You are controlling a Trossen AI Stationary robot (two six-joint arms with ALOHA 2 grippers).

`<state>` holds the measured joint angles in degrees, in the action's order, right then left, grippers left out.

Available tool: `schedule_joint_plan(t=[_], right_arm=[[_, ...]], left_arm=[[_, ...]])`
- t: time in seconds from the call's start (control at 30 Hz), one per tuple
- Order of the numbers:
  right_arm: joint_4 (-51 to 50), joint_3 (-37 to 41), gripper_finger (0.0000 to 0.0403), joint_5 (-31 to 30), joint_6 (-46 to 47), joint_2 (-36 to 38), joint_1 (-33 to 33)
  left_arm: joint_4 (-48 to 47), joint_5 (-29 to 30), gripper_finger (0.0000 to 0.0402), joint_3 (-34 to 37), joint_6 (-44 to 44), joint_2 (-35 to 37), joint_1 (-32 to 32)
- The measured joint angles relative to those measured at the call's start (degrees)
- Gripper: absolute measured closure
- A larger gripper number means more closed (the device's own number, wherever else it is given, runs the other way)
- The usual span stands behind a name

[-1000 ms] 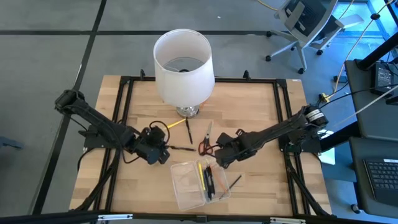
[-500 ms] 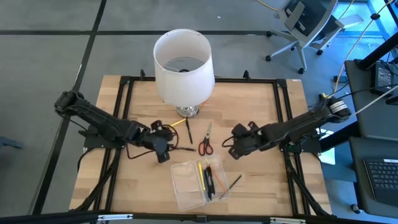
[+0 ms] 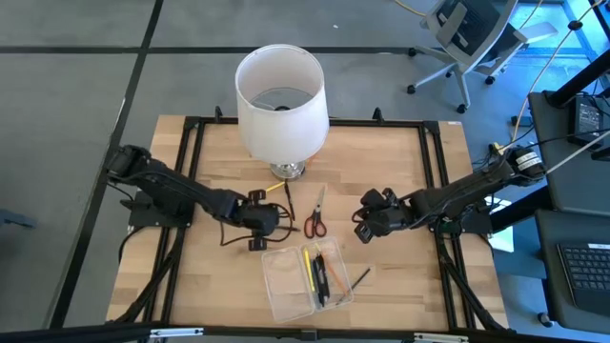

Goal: Pick & place school supplies into a supply box
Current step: Put the black white pen into the transparent supply box

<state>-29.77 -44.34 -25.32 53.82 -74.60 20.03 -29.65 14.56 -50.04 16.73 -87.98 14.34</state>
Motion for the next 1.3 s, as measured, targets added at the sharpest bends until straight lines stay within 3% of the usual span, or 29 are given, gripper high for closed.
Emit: schedule_joint_plan(t=[0.53,0.7,1.0,1.3], right_arm=[[1.5,0.5,0.0386,0.6,-0.1,0.0,0.0],[1.5,0.5,0.0394,0.6,-0.2,0.0,0.0],[1.5,0.5,0.0376,0.6,-0.3,0.0,0.0],[1.9,0.5,0.0376,4.5,-0.3,0.0,0.0]], left_arm=[[2.8,-11.7,0.0274,-0.2,-1.6,-10.3,-6.0],[2.6,-11.6,0.0282,-0.2,-1.6,-10.4,-5.7],[2.5,-11.7,0.0343,-0.2,-0.8,-10.5,-5.1],[0.7,-11.1,0.0372,0.1,5.9,-8.1,-5.1]])
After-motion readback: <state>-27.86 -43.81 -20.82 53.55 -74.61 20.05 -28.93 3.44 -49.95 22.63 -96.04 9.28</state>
